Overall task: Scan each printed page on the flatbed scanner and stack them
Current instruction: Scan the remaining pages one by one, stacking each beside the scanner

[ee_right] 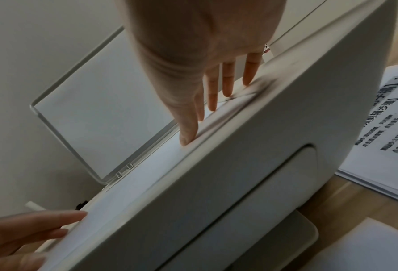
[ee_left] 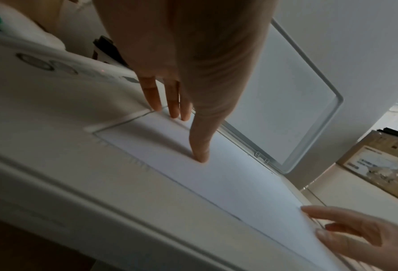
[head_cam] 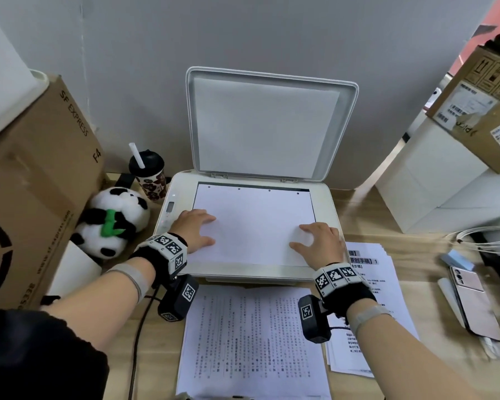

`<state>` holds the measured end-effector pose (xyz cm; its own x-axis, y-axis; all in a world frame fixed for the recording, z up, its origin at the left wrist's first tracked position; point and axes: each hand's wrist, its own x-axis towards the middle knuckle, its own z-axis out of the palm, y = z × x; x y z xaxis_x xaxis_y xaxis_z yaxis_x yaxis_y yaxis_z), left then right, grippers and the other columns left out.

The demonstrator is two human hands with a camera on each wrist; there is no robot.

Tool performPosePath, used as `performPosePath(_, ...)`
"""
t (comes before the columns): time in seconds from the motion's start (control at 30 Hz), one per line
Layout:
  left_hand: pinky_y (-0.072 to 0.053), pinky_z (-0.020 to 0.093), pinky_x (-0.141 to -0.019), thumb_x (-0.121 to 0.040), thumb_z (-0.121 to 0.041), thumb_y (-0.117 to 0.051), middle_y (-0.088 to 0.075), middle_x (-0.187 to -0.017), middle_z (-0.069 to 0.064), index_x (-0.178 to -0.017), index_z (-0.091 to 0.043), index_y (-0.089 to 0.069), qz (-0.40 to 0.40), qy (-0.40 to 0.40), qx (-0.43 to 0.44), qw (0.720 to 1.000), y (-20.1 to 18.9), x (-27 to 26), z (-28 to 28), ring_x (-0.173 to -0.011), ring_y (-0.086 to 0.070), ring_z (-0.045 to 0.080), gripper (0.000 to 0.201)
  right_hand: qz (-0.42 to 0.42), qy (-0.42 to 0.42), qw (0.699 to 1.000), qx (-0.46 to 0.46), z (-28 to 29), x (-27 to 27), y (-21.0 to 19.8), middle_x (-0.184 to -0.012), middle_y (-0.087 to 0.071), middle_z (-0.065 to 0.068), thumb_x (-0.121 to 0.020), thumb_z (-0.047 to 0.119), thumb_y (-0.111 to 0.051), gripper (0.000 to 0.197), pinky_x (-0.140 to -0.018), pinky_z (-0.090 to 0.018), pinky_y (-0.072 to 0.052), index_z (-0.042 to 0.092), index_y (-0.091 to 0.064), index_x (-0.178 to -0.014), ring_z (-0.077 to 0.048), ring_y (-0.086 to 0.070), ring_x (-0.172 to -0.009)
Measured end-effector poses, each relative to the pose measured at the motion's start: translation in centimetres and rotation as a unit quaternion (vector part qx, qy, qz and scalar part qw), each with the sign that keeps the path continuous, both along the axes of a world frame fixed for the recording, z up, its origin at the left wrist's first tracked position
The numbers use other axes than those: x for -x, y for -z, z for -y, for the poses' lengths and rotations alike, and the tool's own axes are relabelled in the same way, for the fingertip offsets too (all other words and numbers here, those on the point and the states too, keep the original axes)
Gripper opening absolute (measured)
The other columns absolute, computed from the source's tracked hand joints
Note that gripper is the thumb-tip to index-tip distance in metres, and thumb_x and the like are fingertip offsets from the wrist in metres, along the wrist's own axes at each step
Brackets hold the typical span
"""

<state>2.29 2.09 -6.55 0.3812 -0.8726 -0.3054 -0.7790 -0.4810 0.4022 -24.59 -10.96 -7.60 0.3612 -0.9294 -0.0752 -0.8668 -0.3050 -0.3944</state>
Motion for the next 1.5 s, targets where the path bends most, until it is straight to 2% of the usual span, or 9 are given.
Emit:
performPosePath(0.2, -0.018, 0.033, -0.116, -0.084, -0.033, -0.067, -0.026, -0.154, -0.003, -0.138, -0.027, -0.045, -0.010, -0.016, 0.021, 1.000, 0.3, -0.1, 0.2, -0.141, -0.020, 0.021, 0.058, -0.008, -0.008, 1.000, -0.003, 0.5, -0.4, -0.1, -0.139, -0.045, 0.007, -0.083, 0.045, -0.065, 0.052, -0.103, -0.036, -0.027, 0.029, -0.052, -0.131, -0.018, -0.033, -0.131)
performPosePath(0.63, -0.018, 0.046, -0.116, -0.084, -0.039, -0.065, -0.023, -0.155, -0.009, -0.136, -0.036, -0.044, 0.007, -0.012, -0.007, 1.000, -0.2, 0.0, 0.0, -0.142, -0.018, 0.019, 0.056, -0.007, 0.001, 1.000, 0.006, 0.1, -0.3, 0.0, -0.139, -0.045, 0.008, -0.083, 0.046, -0.064, 0.052, -0.105, -0.035, -0.025, 0.030, -0.052, -0.131, -0.016, -0.032, -0.132)
performPosePath(1.07, -0.022, 0.042, -0.113, -0.082, -0.037, -0.067, -0.027, -0.152, -0.007, -0.133, -0.034, -0.048, 0.017, -0.016, -0.012, 1.000, -0.3, -0.1, 0.6, -0.140, -0.023, 0.020, 0.055, -0.009, 0.004, 1.000, -0.001, 0.0, -0.6, 0.2, -0.141, -0.043, 0.008, -0.085, 0.045, -0.062, 0.051, -0.105, -0.036, -0.024, 0.031, -0.051, -0.132, -0.018, -0.030, -0.133)
performPosePath(1.17, -0.026, 0.042, -0.113, -0.078, -0.035, -0.072, -0.036, -0.145, -0.002, -0.125, -0.031, -0.056, 0.000, -0.033, 0.011, 0.999, -0.1, -0.4, 0.8, -0.136, -0.030, 0.021, 0.050, 0.060, 0.026, 0.998, -0.002, 0.3, -0.5, 0.7, -0.136, -0.048, 0.005, -0.084, 0.040, -0.065, 0.047, -0.106, -0.035, -0.026, 0.028, -0.056, -0.128, -0.021, -0.036, -0.130)
performPosePath(1.23, -0.032, 0.040, -0.110, -0.076, -0.032, -0.074, -0.044, -0.136, 0.003, -0.116, -0.028, -0.062, -0.029, -0.068, 0.074, 0.994, 0.1, -0.8, 1.1, -0.128, -0.041, 0.024, 0.042, 0.214, 0.099, 0.972, -0.015, 0.7, -0.2, 0.9, -0.125, -0.054, 0.000, -0.086, 0.030, -0.065, 0.036, -0.104, -0.033, -0.035, 0.023, -0.062, -0.121, -0.022, -0.046, -0.122)
performPosePath(1.3, -0.038, 0.037, -0.105, -0.079, -0.027, -0.072, -0.050, -0.128, 0.008, -0.113, -0.024, -0.064, -0.055, -0.119, 0.142, 0.981, -0.3, -1.5, 1.8, -0.117, -0.050, 0.026, 0.035, 0.345, 0.192, 0.918, -0.046, 1.2, 0.3, 0.6, -0.118, -0.057, -0.001, -0.091, 0.022, -0.059, 0.026, -0.092, -0.028, -0.042, 0.018, -0.064, -0.115, -0.016, -0.054, -0.105)
performPosePath(1.33, -0.041, 0.034, -0.101, -0.081, -0.024, -0.070, -0.051, -0.126, 0.010, -0.114, -0.021, -0.064, -0.068, -0.144, 0.167, 0.973, -0.7, -1.9, 2.2, -0.112, -0.053, 0.027, 0.033, 0.377, 0.228, 0.896, -0.054, 1.4, 0.6, 0.4, -0.116, -0.060, -0.003, -0.092, 0.019, -0.055, 0.022, -0.087, -0.026, -0.043, 0.016, -0.064, -0.113, -0.015, -0.055, -0.099)
performPosePath(1.43, -0.043, 0.031, -0.092, -0.085, -0.014, -0.063, -0.058, -0.120, 0.016, -0.122, -0.010, -0.058, -0.117, -0.208, 0.221, 0.946, -2.4, -3.5, 4.4, -0.108, -0.056, 0.029, 0.037, 0.444, 0.295, 0.844, -0.066, 2.6, 1.4, 0.2, -0.105, -0.064, -0.007, -0.093, 0.013, -0.050, 0.018, -0.083, -0.035, -0.052, 0.016, -0.065, -0.103, -0.019, -0.059, -0.090)
performPosePath(1.5, -0.046, 0.028, -0.079, -0.087, -0.011, -0.061, -0.059, -0.114, 0.014, -0.132, -0.007, -0.047, -0.162, -0.240, 0.239, 0.927, -3.9, -4.7, 6.2, -0.101, -0.058, 0.026, 0.047, 0.470, 0.311, 0.821, -0.086, 3.2, 1.6, 0.1, -0.098, -0.062, -0.004, -0.094, 0.010, -0.047, 0.019, -0.068, -0.027, -0.050, 0.014, -0.064, -0.102, -0.013, -0.057, -0.077)
